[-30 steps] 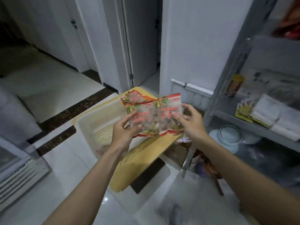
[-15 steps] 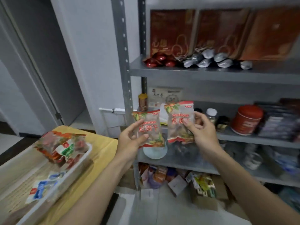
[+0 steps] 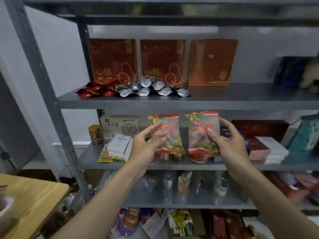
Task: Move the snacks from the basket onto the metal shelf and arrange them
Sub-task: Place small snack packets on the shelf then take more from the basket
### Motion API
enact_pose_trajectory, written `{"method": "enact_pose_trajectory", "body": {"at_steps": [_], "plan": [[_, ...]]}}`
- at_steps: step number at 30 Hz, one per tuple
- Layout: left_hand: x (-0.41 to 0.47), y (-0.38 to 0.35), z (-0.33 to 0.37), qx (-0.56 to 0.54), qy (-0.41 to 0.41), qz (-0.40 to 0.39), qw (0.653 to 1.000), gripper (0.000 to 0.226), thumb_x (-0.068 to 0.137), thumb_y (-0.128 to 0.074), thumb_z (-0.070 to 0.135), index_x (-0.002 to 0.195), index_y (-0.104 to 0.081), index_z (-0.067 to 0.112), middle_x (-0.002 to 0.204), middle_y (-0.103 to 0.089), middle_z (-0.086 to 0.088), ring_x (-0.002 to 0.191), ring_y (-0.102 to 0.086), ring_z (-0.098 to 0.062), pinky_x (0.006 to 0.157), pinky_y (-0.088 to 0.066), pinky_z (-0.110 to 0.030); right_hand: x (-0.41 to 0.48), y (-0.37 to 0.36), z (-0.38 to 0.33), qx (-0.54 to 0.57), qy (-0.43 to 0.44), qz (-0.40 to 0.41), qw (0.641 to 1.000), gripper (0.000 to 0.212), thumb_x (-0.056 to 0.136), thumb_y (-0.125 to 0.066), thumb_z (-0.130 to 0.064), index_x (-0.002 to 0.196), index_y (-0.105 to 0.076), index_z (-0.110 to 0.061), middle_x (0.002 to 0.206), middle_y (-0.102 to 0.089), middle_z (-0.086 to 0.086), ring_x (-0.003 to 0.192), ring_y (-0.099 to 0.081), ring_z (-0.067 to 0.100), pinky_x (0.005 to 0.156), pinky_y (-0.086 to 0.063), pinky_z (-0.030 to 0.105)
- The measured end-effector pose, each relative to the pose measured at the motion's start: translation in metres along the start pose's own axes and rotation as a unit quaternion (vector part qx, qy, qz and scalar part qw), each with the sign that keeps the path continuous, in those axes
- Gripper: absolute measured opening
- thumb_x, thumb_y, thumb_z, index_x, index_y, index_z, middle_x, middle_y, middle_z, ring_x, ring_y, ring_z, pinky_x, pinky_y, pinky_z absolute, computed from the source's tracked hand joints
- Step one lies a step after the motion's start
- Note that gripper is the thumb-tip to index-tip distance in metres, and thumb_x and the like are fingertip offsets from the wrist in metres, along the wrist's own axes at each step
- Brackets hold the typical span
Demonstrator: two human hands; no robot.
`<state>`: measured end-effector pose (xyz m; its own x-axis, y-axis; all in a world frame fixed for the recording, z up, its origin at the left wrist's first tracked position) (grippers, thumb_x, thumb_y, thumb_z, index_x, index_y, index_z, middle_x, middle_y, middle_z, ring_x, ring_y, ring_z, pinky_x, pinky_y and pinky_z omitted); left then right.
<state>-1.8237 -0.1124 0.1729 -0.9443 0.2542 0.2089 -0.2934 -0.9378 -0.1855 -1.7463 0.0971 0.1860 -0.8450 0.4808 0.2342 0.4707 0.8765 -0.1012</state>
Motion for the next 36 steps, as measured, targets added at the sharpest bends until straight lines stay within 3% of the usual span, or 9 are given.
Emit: {"method": "enact_pose_trajectory", "body": {"at_steps": [5,11,20,24,26,27,29,31,36], "plan": [[0.054,-0.058,0.015,0.021,-0.028,-0.051,0.998,0.050,0.084,-0.068,-0.005,0.125,-0.063,0.023,0.111,-0.071,0.005,0.093,-0.072,-0.010,0.072,-0.057,-0.023,0.054,0.034,-0.018,0.017,0.011,0.015,1.000,0.049,0.088,-0.070,-0.020,0.131,-0.052,-0.033,0.087,-0.077,0.003,0.081,-0.075,0.020,0.067,-0.059,0.034],[0.147,-0.115,0.027,0.051,-0.091,-0.092,0.990,0.047,0.085,-0.067,-0.005,0.120,-0.063,0.026,0.131,-0.059,0.002,0.095,-0.070,-0.011,0.068,-0.054,-0.017,0.139,0.056,-0.033,0.017,0.053,0.055,0.997,0.042,0.087,-0.073,-0.022,0.124,-0.057,-0.033,0.094,-0.077,0.001,0.087,-0.075,0.021,0.081,-0.058,0.043],[0.265,-0.147,0.031,0.113,-0.122,-0.101,0.981,0.049,0.084,-0.073,0.004,0.119,-0.065,0.037,0.129,-0.062,0.003,0.111,-0.064,-0.020,0.087,-0.058,-0.033,0.243,0.076,-0.042,0.010,0.044,0.089,0.995,0.046,0.085,-0.074,-0.021,0.125,-0.056,-0.032,0.093,-0.076,0.004,0.079,-0.075,0.023,0.061,-0.058,0.036],[0.288,-0.152,0.030,0.155,-0.115,-0.103,0.976,0.048,0.086,-0.071,0.006,0.129,-0.061,0.025,0.125,-0.062,0.005,0.103,-0.064,-0.009,0.080,-0.055,-0.017,0.280,0.079,-0.032,-0.009,0.022,0.078,0.997,0.044,0.085,-0.074,-0.023,0.125,-0.056,-0.031,0.098,-0.074,0.009,0.076,-0.075,0.027,0.054,-0.058,0.036],[0.293,-0.151,0.022,0.186,-0.101,-0.101,0.972,0.048,0.087,-0.071,0.007,0.131,-0.060,0.023,0.120,-0.058,0.012,0.102,-0.057,-0.002,0.077,-0.049,-0.007,0.299,0.079,-0.022,-0.025,0.006,0.071,0.997,0.046,0.083,-0.077,-0.028,0.124,-0.056,-0.034,0.104,-0.073,0.009,0.080,-0.075,0.028,0.063,-0.061,0.044],[0.296,-0.149,0.016,0.206,-0.097,-0.099,0.969,0.048,0.087,-0.071,0.010,0.131,-0.059,0.024,0.121,-0.057,0.013,0.107,-0.055,-0.003,0.085,-0.048,-0.008,0.307,0.078,-0.016,-0.031,0.000,0.065,0.997,0.049,0.080,-0.079,-0.033,0.123,-0.056,-0.036,0.110,-0.072,0.008,0.084,-0.074,0.029,0.071,-0.061,0.048],[0.301,-0.143,0.005,0.240,-0.098,-0.092,0.961,0.050,0.085,-0.074,0.016,0.132,-0.058,0.027,0.129,-0.059,0.006,0.120,-0.055,-0.013,0.103,-0.047,-0.031,0.324,0.075,-0.005,-0.058,-0.008,0.047,0.997,0.055,0.079,-0.081,-0.035,0.127,-0.054,-0.038,0.121,-0.068,0.006,0.094,-0.072,0.026,0.087,-0.057,0.050],[0.303,-0.139,0.002,0.265,-0.108,-0.081,0.955,0.051,0.085,-0.074,0.019,0.133,-0.058,0.027,0.131,-0.062,0.001,0.124,-0.054,-0.014,0.109,-0.041,-0.039,0.338,0.071,0.005,-0.066,-0.009,0.023,0.998,0.060,0.082,-0.078,-0.029,0.135,-0.050,-0.036,0.126,-0.065,0.007,0.101,-0.070,0.024,0.094,-0.055,0.046],[0.309,-0.136,-0.001,0.369,-0.143,-0.069,0.916,0.048,0.090,-0.068,0.025,0.136,-0.057,0.025,0.138,-0.055,0.008,0.129,-0.046,-0.008,0.105,-0.034,-0.024,0.356,0.057,0.014,-0.156,-0.005,-0.018,0.988,0.059,0.088,-0.072,-0.029,0.141,-0.048,-0.026,0.129,-0.062,0.005,0.112,-0.064,0.022,0.101,-0.050,0.041]]}}
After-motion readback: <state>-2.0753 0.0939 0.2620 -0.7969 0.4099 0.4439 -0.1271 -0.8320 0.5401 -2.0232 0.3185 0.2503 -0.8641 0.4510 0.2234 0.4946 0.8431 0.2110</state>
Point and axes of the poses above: each hand's wrist, its own x-axis towards the middle knuckle, its own y-axis out of the back of the hand, z = x × y, the point moved 1 cm from there along x, towards the middle knuckle
